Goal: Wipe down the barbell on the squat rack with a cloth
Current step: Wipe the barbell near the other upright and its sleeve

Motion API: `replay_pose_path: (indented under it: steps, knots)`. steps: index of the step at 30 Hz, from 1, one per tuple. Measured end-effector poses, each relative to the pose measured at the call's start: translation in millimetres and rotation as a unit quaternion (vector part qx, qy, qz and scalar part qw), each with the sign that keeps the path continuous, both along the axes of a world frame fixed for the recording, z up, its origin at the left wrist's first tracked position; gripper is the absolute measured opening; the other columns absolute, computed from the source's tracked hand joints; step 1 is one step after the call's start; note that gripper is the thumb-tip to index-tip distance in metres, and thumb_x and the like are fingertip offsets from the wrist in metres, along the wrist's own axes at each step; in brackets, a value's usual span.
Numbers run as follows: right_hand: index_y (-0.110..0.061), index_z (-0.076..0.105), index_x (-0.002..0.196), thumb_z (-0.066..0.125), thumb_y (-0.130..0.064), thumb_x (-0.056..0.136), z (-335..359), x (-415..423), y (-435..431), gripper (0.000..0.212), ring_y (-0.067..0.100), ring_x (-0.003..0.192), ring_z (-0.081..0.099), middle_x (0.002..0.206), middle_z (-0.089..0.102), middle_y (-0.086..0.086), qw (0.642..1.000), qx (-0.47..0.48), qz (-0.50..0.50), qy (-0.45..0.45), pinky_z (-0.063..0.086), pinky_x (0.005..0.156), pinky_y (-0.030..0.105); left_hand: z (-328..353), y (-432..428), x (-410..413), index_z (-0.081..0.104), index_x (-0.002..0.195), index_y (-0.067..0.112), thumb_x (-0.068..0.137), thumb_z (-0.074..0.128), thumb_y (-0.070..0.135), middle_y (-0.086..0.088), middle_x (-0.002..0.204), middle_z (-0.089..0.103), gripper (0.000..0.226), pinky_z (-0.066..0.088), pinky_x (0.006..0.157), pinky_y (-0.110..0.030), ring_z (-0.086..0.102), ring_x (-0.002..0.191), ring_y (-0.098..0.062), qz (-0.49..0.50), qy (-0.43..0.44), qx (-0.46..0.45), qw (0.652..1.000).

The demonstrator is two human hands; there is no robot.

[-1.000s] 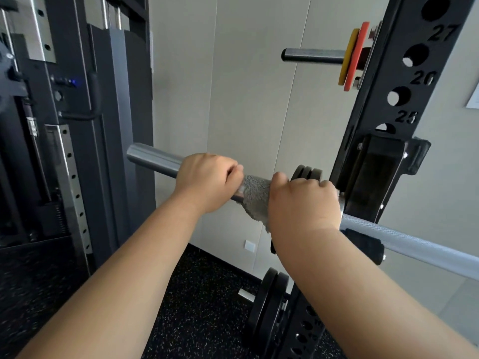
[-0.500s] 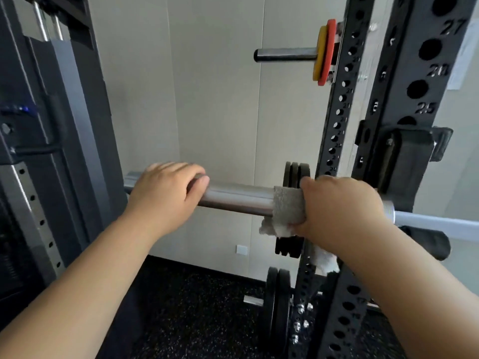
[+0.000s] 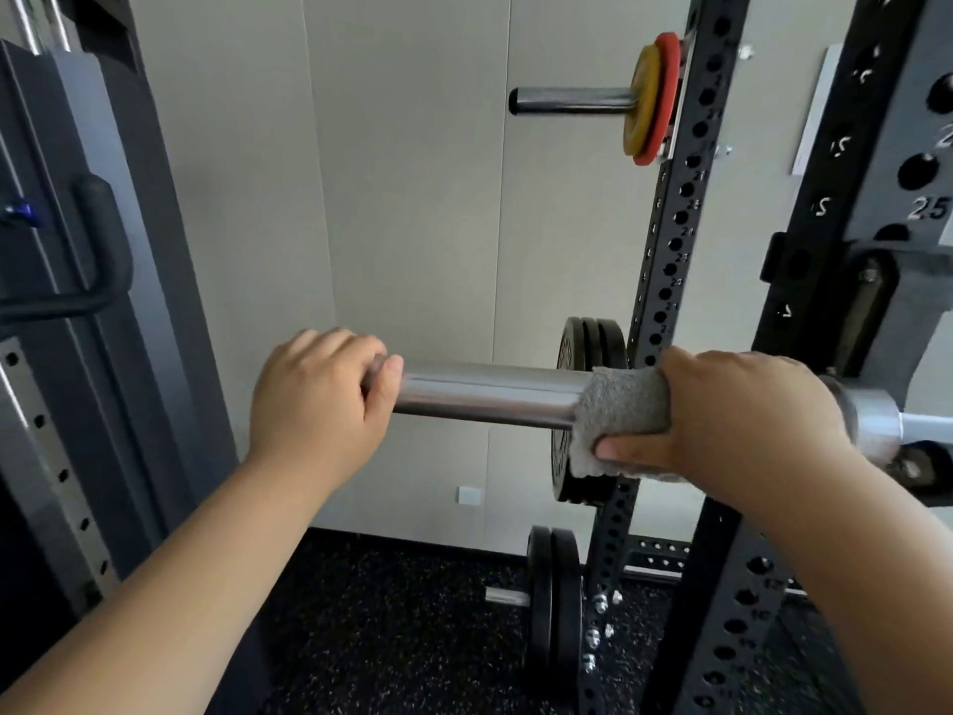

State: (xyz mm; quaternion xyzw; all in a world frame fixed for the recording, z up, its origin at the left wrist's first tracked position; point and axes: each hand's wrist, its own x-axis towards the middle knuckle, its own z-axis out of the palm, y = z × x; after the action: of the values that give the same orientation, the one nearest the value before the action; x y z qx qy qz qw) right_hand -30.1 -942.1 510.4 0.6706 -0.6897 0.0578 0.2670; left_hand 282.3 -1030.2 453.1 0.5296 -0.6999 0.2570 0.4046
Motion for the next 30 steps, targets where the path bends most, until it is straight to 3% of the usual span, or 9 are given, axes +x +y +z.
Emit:
replay_pose_path:
  steps: [4, 8, 10, 12, 14, 17, 22, 26, 30]
  knots:
    - [-0.027, 0.055, 0.106, 0.016, -0.102, 0.072, -20, 44, -19, 0.091, 0.022, 0.078, 0.065, 0.084, 0.062, -0.007, 0.988, -0.092, 0.123, 0.029, 0.049, 0.073, 0.037, -7, -2, -3, 0.063, 0.087, 0.018, 0.102, 0.03, 0.042, -0.001, 0.085, 0.063, 0.044, 0.043, 0.076, -0.047, 0.05, 0.08, -0.031, -0.002, 0.012, -0.012, 1.0]
    - [-0.025, 0.057, 0.139, 0.013, -0.082, 0.096, -28, 31, -12, 0.084, 0.024, 0.099, 0.067, 0.113, 0.07, -0.005, 0.97, -0.097, 0.221, -0.017, 0.052, 0.089, 0.039, -8, -1, 9, 0.069, 0.096, 0.019, 0.102, 0.039, 0.043, 0.002, 0.088, 0.063, 0.039, 0.046, 0.074, -0.043, 0.052, 0.082, -0.029, -0.057, 0.008, -0.03, 0.998]
    - [-0.028, 0.062, 0.127, 0.017, -0.07, 0.103, -25, 22, -7, 0.066, 0.019, 0.092, 0.068, 0.105, 0.071, -0.01, 0.967, -0.12, 0.216, -0.063, 0.046, 0.076, 0.03, 1, -3, 18, 0.069, 0.082, 0.024, 0.101, 0.04, 0.045, 0.005, 0.077, 0.061, 0.04, 0.046, 0.065, -0.04, 0.053, 0.076, -0.026, -0.066, 0.003, -0.026, 0.997]
    - [-0.026, 0.059, 0.103, 0.013, -0.071, 0.099, -19, 31, -9, 0.064, 0.02, 0.072, 0.063, 0.081, 0.065, -0.008, 0.974, -0.152, 0.154, -0.063, 0.039, 0.062, 0.029, 12, -13, 23, 0.059, 0.065, 0.017, 0.101, 0.037, 0.045, 0.002, 0.064, 0.054, 0.051, 0.044, 0.055, -0.039, 0.05, 0.065, -0.027, -0.06, -0.003, -0.018, 0.998]
    - [-0.025, 0.05, 0.093, 0.007, -0.074, 0.095, -15, 53, -18, 0.066, 0.022, 0.061, 0.059, 0.067, 0.057, -0.007, 0.985, -0.139, 0.094, -0.043, 0.044, 0.056, 0.029, 16, -21, 23, 0.059, 0.062, 0.013, 0.1, 0.036, 0.044, 0.0, 0.064, 0.057, 0.054, 0.043, 0.053, -0.04, 0.053, 0.063, -0.029, -0.074, 0.015, -0.02, 0.997]
    - [-0.026, 0.053, 0.1, 0.009, -0.066, 0.102, -18, 97, -35, 0.059, 0.022, 0.062, 0.061, 0.071, 0.06, -0.007, 0.982, -0.126, 0.133, -0.039, 0.045, 0.059, 0.031, 6, -23, 17, 0.065, 0.067, 0.015, 0.096, 0.042, 0.036, 0.002, 0.075, 0.065, 0.042, 0.042, 0.057, -0.039, 0.055, 0.066, -0.029, -0.084, 0.044, -0.042, 0.995]
    - [-0.029, 0.057, 0.13, 0.024, -0.055, 0.106, -31, 107, -38, 0.048, 0.022, 0.088, 0.068, 0.107, 0.07, -0.009, 0.964, -0.105, 0.246, -0.001, 0.052, 0.08, 0.038, 6, -16, 24, 0.065, 0.076, 0.02, 0.096, 0.041, 0.036, 0.004, 0.069, 0.057, 0.035, 0.037, 0.058, -0.036, 0.054, 0.067, -0.025, -0.131, 0.036, -0.013, 0.991]
    - [-0.027, 0.047, 0.108, 0.014, -0.064, 0.101, -13, 85, -24, 0.05, 0.02, 0.062, 0.053, 0.078, 0.058, -0.011, 0.981, -0.118, 0.151, -0.008, 0.039, 0.054, 0.03, 1, -21, 46, 0.072, 0.095, 0.016, 0.101, 0.039, 0.033, 0.003, 0.084, 0.069, 0.038, 0.049, 0.068, -0.038, 0.063, 0.081, -0.023, -0.165, 0.097, -0.007, 0.982]
    - [-0.03, 0.03, 0.108, 0.026, -0.056, 0.108, -4, 119, -40, 0.026, 0.028, 0.067, 0.054, 0.072, 0.039, -0.003, 0.981, -0.07, 0.177, 0.029, 0.042, 0.052, 0.031, -9, -26, 45, 0.06, 0.081, 0.016, 0.1, 0.031, 0.037, -0.002, 0.063, 0.053, 0.041, 0.044, 0.058, -0.043, 0.053, 0.065, -0.029, -0.169, 0.186, 0.047, 0.967]
